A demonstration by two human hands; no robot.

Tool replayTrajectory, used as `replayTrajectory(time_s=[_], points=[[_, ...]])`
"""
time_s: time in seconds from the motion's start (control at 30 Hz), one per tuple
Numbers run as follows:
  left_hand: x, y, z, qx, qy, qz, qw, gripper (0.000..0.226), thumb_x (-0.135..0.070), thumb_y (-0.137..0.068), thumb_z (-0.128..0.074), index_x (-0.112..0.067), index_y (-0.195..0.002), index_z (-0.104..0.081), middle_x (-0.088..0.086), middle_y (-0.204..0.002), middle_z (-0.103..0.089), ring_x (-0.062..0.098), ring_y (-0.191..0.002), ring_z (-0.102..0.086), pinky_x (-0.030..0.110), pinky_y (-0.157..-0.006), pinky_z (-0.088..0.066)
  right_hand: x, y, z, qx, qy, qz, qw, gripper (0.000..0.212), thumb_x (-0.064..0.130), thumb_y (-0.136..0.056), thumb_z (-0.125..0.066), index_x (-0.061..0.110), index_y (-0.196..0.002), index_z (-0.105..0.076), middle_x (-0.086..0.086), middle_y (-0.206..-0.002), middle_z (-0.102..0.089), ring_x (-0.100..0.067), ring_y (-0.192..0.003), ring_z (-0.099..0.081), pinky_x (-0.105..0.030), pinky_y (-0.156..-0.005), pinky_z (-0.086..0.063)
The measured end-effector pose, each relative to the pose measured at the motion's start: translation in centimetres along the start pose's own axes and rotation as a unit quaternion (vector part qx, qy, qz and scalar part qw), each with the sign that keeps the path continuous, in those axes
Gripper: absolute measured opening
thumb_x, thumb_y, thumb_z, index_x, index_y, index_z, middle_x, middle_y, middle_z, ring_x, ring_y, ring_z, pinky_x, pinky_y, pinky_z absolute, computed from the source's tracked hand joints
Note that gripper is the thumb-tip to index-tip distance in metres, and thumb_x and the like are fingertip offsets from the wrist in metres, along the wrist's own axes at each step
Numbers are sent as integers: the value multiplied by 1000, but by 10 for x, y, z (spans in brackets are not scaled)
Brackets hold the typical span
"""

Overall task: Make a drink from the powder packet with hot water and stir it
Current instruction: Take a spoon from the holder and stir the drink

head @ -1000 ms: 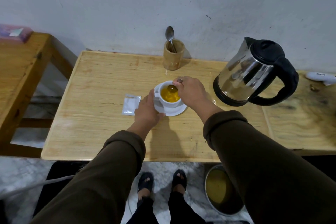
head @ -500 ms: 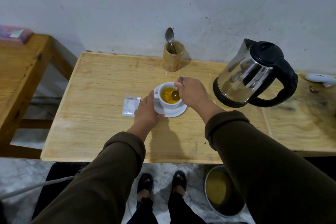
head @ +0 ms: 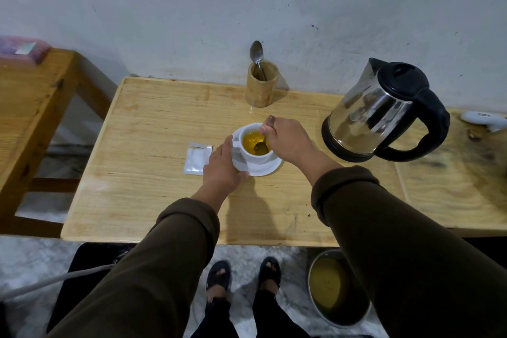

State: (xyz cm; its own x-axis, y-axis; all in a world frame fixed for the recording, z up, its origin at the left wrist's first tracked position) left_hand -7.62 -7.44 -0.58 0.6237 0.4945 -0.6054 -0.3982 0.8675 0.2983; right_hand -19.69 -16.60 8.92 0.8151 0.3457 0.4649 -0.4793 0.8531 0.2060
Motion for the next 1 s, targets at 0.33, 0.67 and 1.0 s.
replayTrajectory(time_s=[0.33,0.67,1.0], points=[[0,1,-1,9,-6,4,1000,99,-32,-77,-73,-21,-151,-9,1,-151,-35,24,-137,-36,47,-101,-42,3,3,-4,-6,11,16,1000,31,33,-97,-43,23,-109,-70,-4,-112,-71,-24,-101,-61,-35,-84,-50],[0,1,0,7,-3,7,1000,100,-32,-76,-75,-22,-151,-9,2,-150,-36,24,-137,-37,47,-102,-42,2,2,4,-4,40,12,999,30,30,-98,-41,15,-108,-65,-10,-103,-68,-27,-96,-60,-33,-73,-43],[-2,3,1,8,-5,9,1000,99,-31,-78,-73,-22,-151,-8,1,-151,-35,22,-138,-35,43,-98,-39,5,4,-6,7,-13,1,1000,33,34,-96,-42,16,-102,-69,-8,-102,-71,-26,-96,-61,-37,-81,-51]])
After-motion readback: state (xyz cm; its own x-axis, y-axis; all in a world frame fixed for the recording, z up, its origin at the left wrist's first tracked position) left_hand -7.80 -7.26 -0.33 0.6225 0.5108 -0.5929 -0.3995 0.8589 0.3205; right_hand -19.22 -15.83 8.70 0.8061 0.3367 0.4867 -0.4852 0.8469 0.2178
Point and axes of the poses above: each hand's wrist, its own y-axis away from the middle knuckle, its own z-axis out of the back of the hand, x = y × z, the point moved 4 cm from there along -y, towards the middle knuckle
